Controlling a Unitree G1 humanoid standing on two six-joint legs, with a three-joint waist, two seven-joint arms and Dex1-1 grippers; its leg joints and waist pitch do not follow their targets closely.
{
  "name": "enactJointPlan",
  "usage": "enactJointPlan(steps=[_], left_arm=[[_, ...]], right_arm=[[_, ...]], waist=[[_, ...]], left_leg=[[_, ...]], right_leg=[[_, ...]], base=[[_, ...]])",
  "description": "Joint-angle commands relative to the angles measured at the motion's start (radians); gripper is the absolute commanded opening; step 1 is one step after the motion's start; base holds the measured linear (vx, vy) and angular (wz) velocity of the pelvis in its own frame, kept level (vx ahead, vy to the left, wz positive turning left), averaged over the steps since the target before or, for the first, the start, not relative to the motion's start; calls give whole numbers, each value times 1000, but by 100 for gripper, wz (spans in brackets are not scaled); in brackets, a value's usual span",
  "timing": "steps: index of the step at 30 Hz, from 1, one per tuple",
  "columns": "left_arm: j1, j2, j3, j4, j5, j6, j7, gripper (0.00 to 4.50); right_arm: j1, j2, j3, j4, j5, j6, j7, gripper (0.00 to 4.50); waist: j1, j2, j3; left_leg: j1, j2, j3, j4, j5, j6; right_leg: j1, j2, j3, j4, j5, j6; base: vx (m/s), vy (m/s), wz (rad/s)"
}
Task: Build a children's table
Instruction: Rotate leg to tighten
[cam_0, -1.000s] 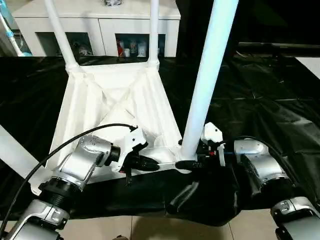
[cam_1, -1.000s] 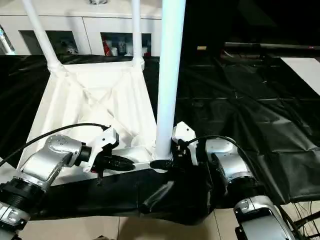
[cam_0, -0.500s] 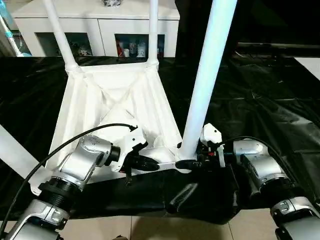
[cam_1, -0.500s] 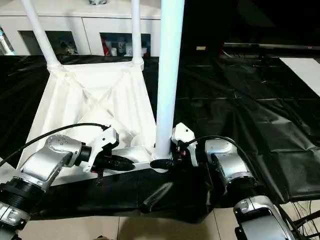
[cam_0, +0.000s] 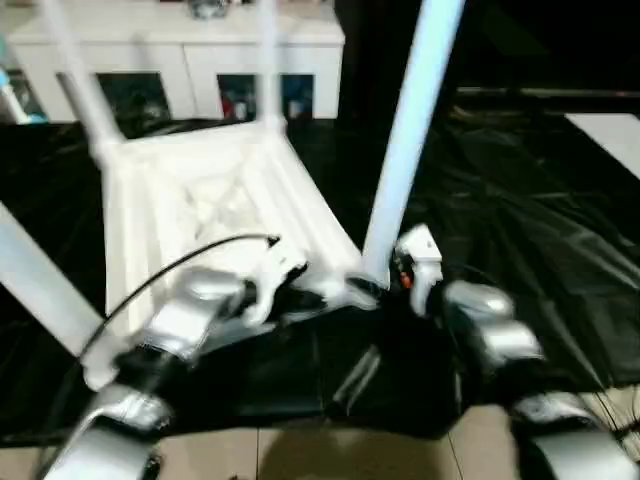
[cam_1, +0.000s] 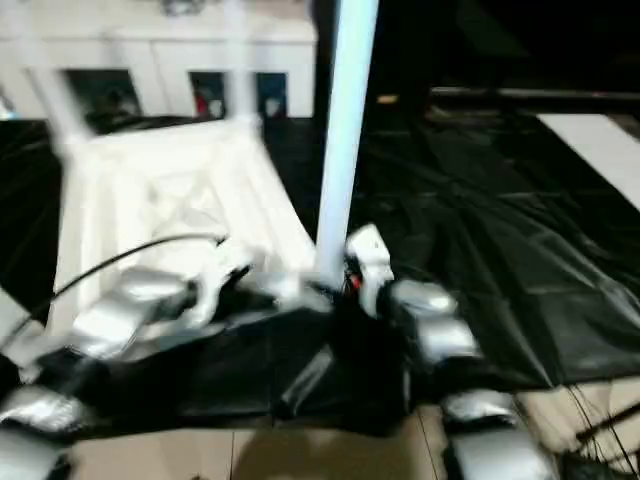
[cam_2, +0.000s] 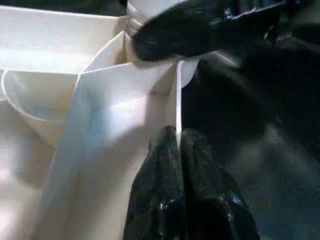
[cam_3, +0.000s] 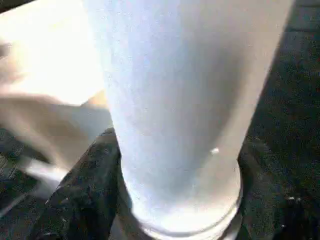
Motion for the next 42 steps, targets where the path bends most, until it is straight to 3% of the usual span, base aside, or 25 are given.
enactJointPlan(steps=[1, 3, 5, 7, 10, 13, 15, 22, 25, 27, 29, 30, 31, 33, 34, 38, 42], left_arm=[[-17, -75, 4, 80, 3, -3, 101, 0], [-29, -97, 11, 105, 7, -8, 140, 0], [-59, -145, 18, 172, 27, -30, 220, 0], [-66, -155, 14, 189, 34, -38, 230, 0], [-77, -162, 2, 210, 48, -49, 233, 0], [-80, -163, 5, 219, 56, -58, 243, 0], [-79, -157, -1, 222, 61, -59, 234, 0], [-78, -142, -14, 233, 76, -63, 201, 0], [-61, -116, -26, 197, 75, -46, 146, 0], [-52, -105, -30, 182, 73, -41, 126, 0], [-28, -79, -49, 143, 68, -37, 64, 0], [-21, -71, -55, 132, 66, -37, 42, 0], [-13, -62, -62, 120, 64, -38, 19, 0], [13, -25, -85, 70, 56, -47, -62, 0], [22, -12, -91, 48, 49, -47, -92, 0], [74, 65, -123, -91, -7, -29, -256, 0], [114, 133, -134, -205, -68, 21, -373, 0]], right_arm=[[-32, 74, -10, 99, -17, 26, -198, 272], [-46, 96, -17, 126, -22, 14, -265, 272], [-88, 164, -76, 202, 11, -9, -412, 272], [-101, 185, -81, 225, 10, -11, -445, 272], [-118, 218, -46, 253, -40, -39, -466, 272], [-123, 229, -51, 260, -38, -54, -450, 272], [-125, 233, -68, 260, -22, -72, -424, 341], [-130, 210, -79, 248, -26, -141, -378, 384], [-134, 137, -31, 197, -68, -134, -287, 416], [-129, 106, -11, 167, -74, -124, -200, 416], [-104, 41, 36, 107, -86, -121, -37, 416], [-96, 21, 50, 91, -89, -120, 11, 416], [-87, 1, 65, 74, -93, -121, 60, 416], [-57, -60, 99, 32, -88, -120, 219, 416], [-47, -77, 107, 17, -80, -121, 272, 416], [-24, -126, 114, -51, -30, -83, 432, 416], [-10, -162, 132, -105, -13, -58, 526, 416]], waist=[[0, 1, -44], [0, 3, -47], [0, 4, -45], [2, -1, -47], [3, 0, -45], [3, -5, -45], [4, -2, -45], [4, -2, -42], [4, -1, -41], [2, 1, -48], [6, -1, -51], [4, 4, -52], [4, 1, -54], [6, 7, -57], [7, 4, -57], [18, 6, -56], [23, 8, -50]], left_leg=[[17, 8, 1, -78, -344, -13], [19, 6, 0, -78, -343, -24], [19, 6, 2, -78, -344, -19], [17, 6, 0, -80, -346, -14], [14, 6, -1, -82, -358, -11], [15, 7, 0, -83, -374, -5], [16, 7, 0, -83, -383, -2], [16, 7, -1, -87, -400, -1], [14, 9, -2, -89, -409, 0], [3, 10, -1, -86, -337, 10], [5, 12, 3, -78, -286, 33], [2, 11, 3, -76, -261, 46], [0, 10, 3, -73, -244, 55], [1, 11, 6, -64, -187, 89], [2, 11, 7, -62, -182, 102], [9, 19, 10, -62, -181, 119], [14, 23, 10, -72, -239, 83]], right_leg=[[30, -33, 22, -90, -311, -182], [28, -34, 21, -92, -330, -170], [23, -33, 23, -93, -312, -169], [29, -31, 20, -92, -305, -161], [27, -32, 19, -93, -311, -151], [26, -32, 20, -96, -321, -140], [25, -34, 21, -97, -334, -138], [23, -35, 21, -103, -378, -134], [23, -34, 19, -106, -392, -131], [33, -32, 20, -92, -269, -155], [36, -31, 20, -85, -173, -186], [41, -30, 18, -81, -122, -205], [45, -29, 17, -77, -93, -213], [47, -28, 16, -65, 27, -254], [49, -28, 16, -63, 50, -268], [47, -29, 15, -59, 46, -295], [42, -27, 16, -64, -67, -280]], base=[[0, 0, 0], [0, 0, 0], [0, 0, 0], [0, 0, 0], [0, 0, 0], [0, 0, 0], [0, 0, 0], [0, 0, 0], [0, 0, 0], [0, 0, 0], [0, 0, 0], [0, 0, 0], [0, 0, 0], [26, 3, -1], [0, 0, 0], [0, 0, 0], [0, 0, 0]])
